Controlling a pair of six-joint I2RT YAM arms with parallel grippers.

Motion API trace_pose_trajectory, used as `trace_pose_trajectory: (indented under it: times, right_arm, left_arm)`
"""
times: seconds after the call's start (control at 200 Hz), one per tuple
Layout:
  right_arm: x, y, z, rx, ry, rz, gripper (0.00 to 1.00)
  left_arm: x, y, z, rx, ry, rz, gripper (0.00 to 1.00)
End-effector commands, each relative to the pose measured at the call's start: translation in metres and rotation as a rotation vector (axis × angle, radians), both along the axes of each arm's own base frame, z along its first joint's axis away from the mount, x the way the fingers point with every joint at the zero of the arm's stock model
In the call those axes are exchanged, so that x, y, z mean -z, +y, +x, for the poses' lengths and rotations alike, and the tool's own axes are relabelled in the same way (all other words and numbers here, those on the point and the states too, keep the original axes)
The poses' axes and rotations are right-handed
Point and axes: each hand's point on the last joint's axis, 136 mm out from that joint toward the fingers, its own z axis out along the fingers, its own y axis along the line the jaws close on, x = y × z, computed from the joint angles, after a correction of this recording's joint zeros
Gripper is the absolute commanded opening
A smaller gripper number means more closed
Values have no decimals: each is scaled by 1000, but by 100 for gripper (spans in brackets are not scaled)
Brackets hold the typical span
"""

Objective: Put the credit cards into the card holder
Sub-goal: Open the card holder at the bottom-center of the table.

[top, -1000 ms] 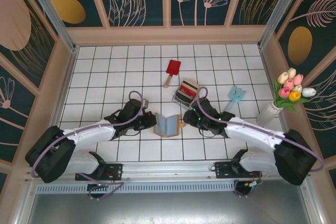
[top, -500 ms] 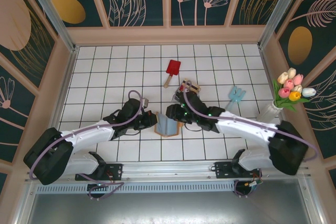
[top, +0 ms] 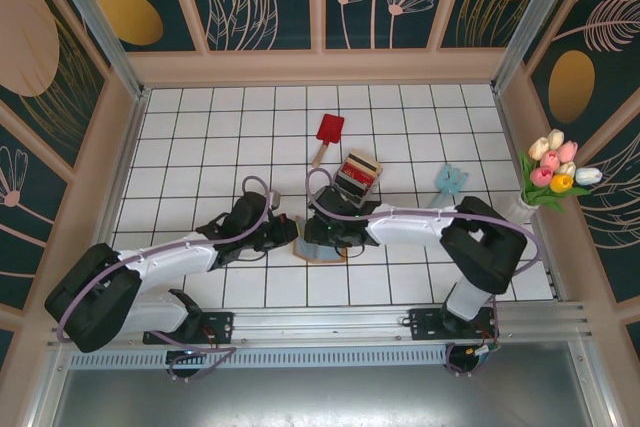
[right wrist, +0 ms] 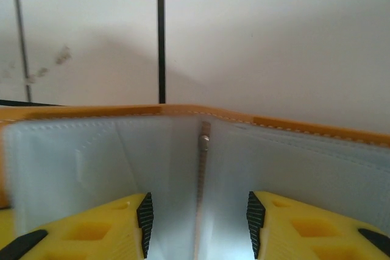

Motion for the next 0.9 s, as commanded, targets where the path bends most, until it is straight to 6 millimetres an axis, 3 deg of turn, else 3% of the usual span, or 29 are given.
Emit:
trace_pose_trajectory:
  times: [0.0,0.055,0.185,0.39,0.48,0.646,0.696,0.761,0.891]
  right_arm:
    - [15,-4,-5,-25,8,-108,50]
    - [22,-2,-9,-47,17,-137,54]
    - [39,-10,-15,-43,27,-259,60]
    - [63,-30,-26,-49,4,-574,64]
    - [76,-32,-33,-74,-8,-685,70]
    - [104,-32,-53,-108,53,-755,75]
    - [101,-30,-54,-103,51,-746,75]
    - [82,-19,-43,-84,15,-703,75]
    - [16,17,-12,-67,-94,-535,77]
  left_arm:
    - [9,18,0,-54,-6,82,27]
    - [7,30,0,-92,-22,116,41]
    - [0,65,1,-237,-56,182,49]
    - [-12,119,-7,-486,-109,200,51]
    - [-15,141,-11,-584,-135,190,51]
    - [-32,158,-15,-660,-208,126,50]
    - [-36,160,-15,-658,-221,124,50]
    - [-41,157,-14,-634,-241,124,50]
    - [-62,137,-5,-542,-307,84,50]
